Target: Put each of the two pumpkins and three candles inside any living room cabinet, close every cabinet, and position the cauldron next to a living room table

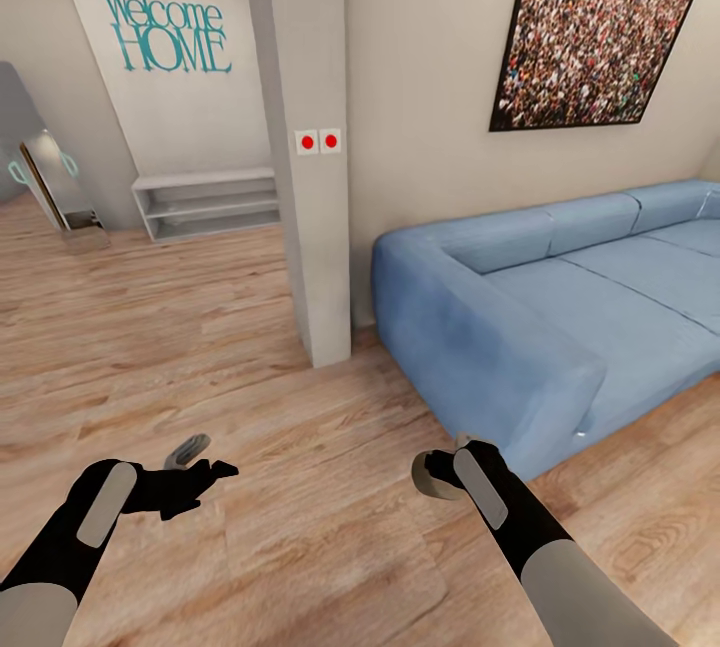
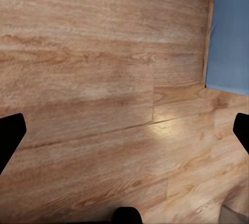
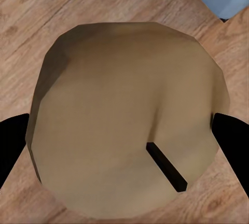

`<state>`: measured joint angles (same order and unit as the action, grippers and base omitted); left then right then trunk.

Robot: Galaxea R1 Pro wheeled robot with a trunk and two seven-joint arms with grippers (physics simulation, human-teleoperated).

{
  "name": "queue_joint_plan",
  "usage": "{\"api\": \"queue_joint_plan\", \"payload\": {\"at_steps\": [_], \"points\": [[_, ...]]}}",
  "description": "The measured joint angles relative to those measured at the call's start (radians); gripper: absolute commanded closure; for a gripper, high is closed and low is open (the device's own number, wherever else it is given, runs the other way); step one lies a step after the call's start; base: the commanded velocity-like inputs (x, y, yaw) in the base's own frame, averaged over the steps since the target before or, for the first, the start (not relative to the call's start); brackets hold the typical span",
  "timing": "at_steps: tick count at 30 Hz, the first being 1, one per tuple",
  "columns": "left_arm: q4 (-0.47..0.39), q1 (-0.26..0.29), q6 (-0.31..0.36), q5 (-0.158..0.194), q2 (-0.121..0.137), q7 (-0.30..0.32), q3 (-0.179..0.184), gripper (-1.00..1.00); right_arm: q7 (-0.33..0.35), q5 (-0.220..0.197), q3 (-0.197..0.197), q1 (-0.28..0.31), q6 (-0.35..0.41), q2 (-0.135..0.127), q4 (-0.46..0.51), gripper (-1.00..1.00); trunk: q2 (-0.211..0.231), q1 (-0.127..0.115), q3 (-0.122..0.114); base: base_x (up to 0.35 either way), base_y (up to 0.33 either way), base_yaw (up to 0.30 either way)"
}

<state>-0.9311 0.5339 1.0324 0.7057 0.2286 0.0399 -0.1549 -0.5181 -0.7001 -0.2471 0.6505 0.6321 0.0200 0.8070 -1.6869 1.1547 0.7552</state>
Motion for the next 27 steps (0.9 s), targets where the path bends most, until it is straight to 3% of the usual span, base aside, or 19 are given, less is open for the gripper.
{"api": "queue_joint_plan", "payload": {"at_steps": [14, 21, 27], "points": [[0.0, 0.001, -0.001, -0.003, 0.001, -0.011, 0.0, -1.0, 0.001, -0.002, -0.002, 0.0, 0.0, 0.0, 0.002, 1.0, 0.098, -0.054, -0.044, 0.0, 0.0, -0.012], [0.0, 0.002, -0.002, -0.002, 0.001, -0.154, 0.0, -1.0, 0.001, -0.003, 0.0, 0.0, 0.001, 0.0, 0.002, 1.0, 0.147, -0.08, -0.066, 0.0, 0.0, -0.238], [0.0, 0.002, -0.005, -0.003, 0.002, -0.221, 0.007, -1.0, 0.002, -0.007, 0.006, 0.0, 0.001, 0.0, -0.003, 1.0, 0.189, -0.103, -0.085, 0.0, 0.0, -0.278]]}}
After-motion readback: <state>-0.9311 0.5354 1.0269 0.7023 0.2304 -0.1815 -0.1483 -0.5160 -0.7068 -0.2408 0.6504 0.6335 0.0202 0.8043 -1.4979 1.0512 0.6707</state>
